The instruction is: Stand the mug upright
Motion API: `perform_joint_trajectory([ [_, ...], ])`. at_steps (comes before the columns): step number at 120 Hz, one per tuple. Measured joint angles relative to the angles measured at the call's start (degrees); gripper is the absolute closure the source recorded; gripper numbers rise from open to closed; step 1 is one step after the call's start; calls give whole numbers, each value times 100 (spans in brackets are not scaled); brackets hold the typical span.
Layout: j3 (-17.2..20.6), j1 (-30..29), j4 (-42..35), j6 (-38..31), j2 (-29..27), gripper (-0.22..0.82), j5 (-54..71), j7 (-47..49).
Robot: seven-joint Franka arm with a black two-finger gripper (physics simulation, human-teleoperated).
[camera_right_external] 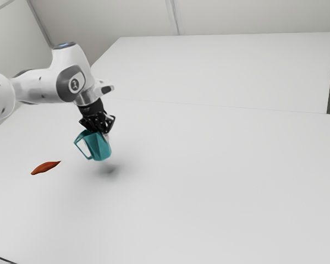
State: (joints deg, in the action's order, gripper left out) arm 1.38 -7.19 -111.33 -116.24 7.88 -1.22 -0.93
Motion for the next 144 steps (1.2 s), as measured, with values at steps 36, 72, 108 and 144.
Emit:
perform_joint_trajectory([
  [36,99,120,-439,-1429,-29,79,351,327],
  [72,115,131,-549,-1857,182,79,384,655],
  [108,115,131,-602,-1958,399,78,389,866],
  [144,117,130,-611,-1909,378,41,342,937],
])
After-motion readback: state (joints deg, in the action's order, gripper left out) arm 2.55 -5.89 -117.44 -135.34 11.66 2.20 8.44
